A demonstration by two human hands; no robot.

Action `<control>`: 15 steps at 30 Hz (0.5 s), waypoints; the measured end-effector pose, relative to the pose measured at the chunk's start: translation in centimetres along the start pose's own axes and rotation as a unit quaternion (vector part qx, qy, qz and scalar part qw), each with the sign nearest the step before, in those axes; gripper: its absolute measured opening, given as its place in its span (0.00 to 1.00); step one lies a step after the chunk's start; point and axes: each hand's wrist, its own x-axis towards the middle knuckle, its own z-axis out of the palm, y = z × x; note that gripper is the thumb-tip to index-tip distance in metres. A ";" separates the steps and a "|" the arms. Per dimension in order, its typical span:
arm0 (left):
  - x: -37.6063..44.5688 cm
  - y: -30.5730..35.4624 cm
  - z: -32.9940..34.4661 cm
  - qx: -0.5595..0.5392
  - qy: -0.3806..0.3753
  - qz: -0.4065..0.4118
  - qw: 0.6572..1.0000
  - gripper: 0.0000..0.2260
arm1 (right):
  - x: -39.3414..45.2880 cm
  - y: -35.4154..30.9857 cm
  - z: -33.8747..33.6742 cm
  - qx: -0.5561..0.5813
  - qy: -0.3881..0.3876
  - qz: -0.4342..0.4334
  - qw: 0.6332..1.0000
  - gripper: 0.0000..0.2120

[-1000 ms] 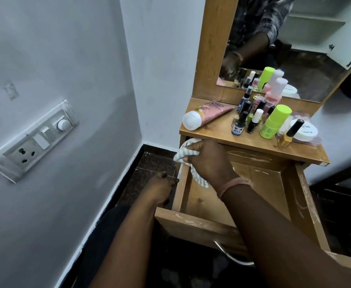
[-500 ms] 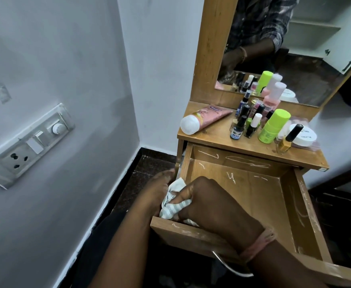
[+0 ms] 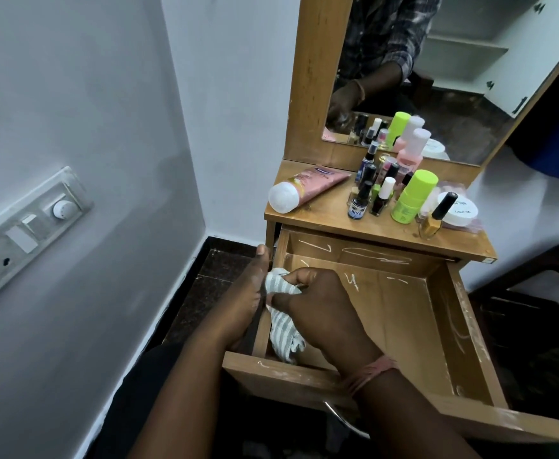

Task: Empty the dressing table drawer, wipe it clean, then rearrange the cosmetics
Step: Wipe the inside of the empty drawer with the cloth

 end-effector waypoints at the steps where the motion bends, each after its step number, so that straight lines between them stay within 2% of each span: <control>1: -0.3 0.2 0.1 0.002 -0.005 -0.001 1.000 0.21 | -0.2 0.0 0.0 -0.007 -0.008 0.008 1.000 0.08; 5: -0.8 0.0 0.5 -0.018 -0.015 -0.005 1.000 0.23 | -0.9 0.0 -0.4 -0.030 -0.039 0.029 0.998 0.14; 12: -1.5 -0.8 1.0 -0.051 -0.050 0.034 0.997 0.28 | -2.0 0.4 -1.5 -0.014 -0.123 0.079 0.989 0.15; 14: -0.9 -0.8 1.1 -0.049 -0.043 0.028 0.997 0.27 | -1.4 0.2 -2.1 0.040 -0.104 0.088 0.990 0.11; 15: -0.6 -0.5 1.1 -0.043 -0.026 0.032 0.998 0.25 | -0.6 0.3 -2.4 0.075 -0.066 0.092 0.991 0.10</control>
